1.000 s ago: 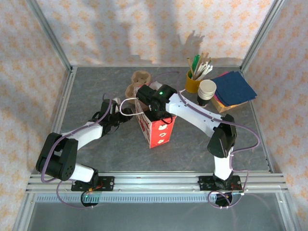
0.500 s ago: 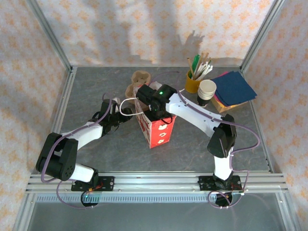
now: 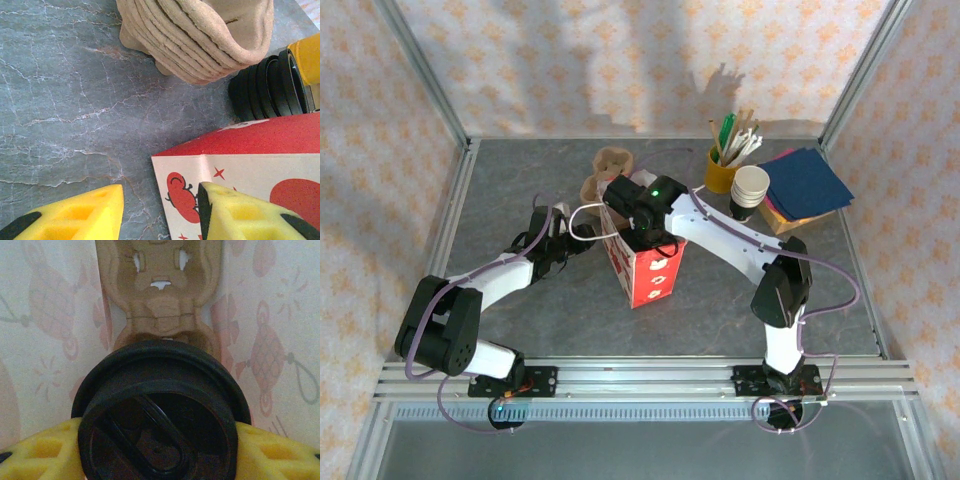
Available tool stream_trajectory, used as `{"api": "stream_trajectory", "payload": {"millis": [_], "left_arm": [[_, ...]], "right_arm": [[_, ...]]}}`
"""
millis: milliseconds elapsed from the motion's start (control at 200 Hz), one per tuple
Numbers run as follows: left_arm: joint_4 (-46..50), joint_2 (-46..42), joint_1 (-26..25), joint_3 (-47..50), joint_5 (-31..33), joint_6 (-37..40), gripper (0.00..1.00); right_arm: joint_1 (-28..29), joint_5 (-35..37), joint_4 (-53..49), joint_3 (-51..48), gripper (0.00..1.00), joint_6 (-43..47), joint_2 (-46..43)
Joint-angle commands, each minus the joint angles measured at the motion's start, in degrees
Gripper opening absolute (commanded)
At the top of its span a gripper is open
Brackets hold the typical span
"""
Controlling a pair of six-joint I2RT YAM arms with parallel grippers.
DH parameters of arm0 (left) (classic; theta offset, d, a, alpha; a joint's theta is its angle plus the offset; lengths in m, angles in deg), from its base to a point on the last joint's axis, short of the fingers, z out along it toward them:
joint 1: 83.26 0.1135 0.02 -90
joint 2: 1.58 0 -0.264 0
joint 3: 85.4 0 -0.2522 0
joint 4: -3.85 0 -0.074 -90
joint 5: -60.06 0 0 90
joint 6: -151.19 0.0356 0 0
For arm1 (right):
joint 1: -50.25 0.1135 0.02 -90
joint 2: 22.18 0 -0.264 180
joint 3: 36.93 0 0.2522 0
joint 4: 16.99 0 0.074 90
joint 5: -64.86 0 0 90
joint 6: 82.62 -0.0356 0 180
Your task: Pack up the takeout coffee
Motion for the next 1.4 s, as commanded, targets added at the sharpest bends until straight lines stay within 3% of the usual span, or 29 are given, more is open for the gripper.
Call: {"api": "stream_trajectory", "payload": {"millis": [0, 726, 1396], "left_arm": [[-0.5, -1.9, -0.6, 0.0, 1.1, 1.5, 0.45], [-1.0, -2.0, -0.7, 0.6, 1.2, 1.3, 0.45], [-1.2, -2.2, -0.7, 1.2, 1.3, 1.4, 0.45]], "right_arm": [[-0.3, 0.5, 0.1, -0.8, 0.41, 0.7, 0.0], [-0.5, 2.9, -2.5, 6.5, 0.4, 0.8, 1.6], [-1.1, 2.4, -1.8, 5.8, 0.4, 2.0, 3.4]]}}
